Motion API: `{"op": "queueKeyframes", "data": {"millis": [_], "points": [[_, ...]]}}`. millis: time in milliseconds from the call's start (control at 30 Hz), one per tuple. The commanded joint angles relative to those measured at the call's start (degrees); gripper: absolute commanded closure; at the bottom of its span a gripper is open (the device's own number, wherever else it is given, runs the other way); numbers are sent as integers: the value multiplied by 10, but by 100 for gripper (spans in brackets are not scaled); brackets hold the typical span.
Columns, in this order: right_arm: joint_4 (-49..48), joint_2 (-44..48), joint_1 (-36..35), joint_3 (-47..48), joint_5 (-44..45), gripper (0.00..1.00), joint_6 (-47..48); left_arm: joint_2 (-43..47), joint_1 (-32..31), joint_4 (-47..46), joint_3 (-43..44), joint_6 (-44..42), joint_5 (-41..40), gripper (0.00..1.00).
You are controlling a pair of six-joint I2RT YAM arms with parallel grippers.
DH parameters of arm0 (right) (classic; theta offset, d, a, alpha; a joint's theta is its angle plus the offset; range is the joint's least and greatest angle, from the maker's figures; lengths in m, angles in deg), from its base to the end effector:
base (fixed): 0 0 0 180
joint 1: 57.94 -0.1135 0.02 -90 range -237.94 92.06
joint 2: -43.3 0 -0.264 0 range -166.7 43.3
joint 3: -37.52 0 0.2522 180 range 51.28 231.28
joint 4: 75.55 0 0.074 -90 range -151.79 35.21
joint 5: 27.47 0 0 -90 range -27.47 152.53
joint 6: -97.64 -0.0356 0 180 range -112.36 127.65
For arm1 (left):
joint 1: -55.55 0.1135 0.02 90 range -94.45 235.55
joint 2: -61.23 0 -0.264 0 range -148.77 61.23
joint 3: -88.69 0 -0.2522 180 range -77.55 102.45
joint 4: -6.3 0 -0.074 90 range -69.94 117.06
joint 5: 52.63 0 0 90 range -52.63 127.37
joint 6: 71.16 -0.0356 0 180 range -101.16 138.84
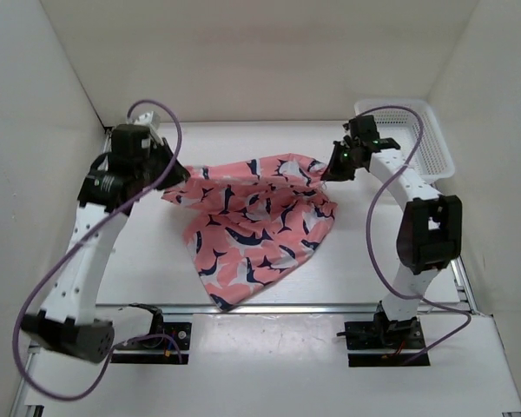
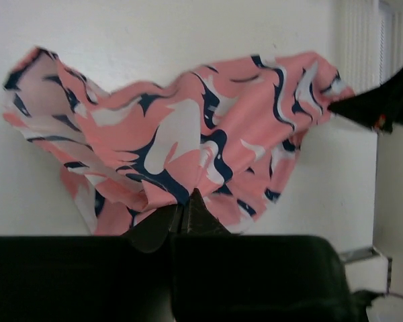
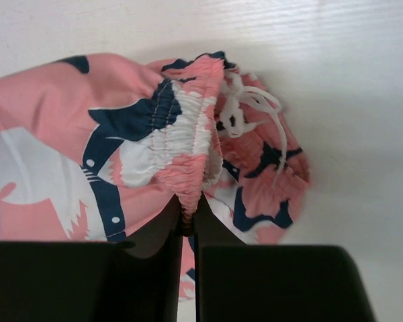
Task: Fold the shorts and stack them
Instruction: Fold the shorts
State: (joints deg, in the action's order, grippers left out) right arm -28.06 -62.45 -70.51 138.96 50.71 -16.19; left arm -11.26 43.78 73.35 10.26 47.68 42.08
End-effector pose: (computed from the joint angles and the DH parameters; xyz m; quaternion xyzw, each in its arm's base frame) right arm 0.3990 0.0964 0.2631 0.0587 0.9387 0.1941 0.2788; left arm 0.2415 -0.0533 0.4205 -0.1154 0.8907 -0.1867 0.3982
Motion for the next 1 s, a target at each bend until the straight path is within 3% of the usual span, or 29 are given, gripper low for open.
{"op": "queueKeyframes", "data": {"millis": [0, 167, 367, 633, 967], "points": [[8, 67, 39, -38, 23, 100, 5, 76, -47, -3, -73, 45, -15, 90], [28, 152, 45, -117, 22, 100, -1, 186, -144, 7, -198, 124, -15, 90], [56, 246, 62, -226, 44, 100, -11, 239, -223, 18, -286, 178, -3, 90], [92, 316, 74, -307, 63, 100, -17, 233, -313, 35, -338, 191, 24, 90], [110, 339, 116, -327, 119, 100, -11, 186, -423, 53, -387, 185, 79, 90]]}}
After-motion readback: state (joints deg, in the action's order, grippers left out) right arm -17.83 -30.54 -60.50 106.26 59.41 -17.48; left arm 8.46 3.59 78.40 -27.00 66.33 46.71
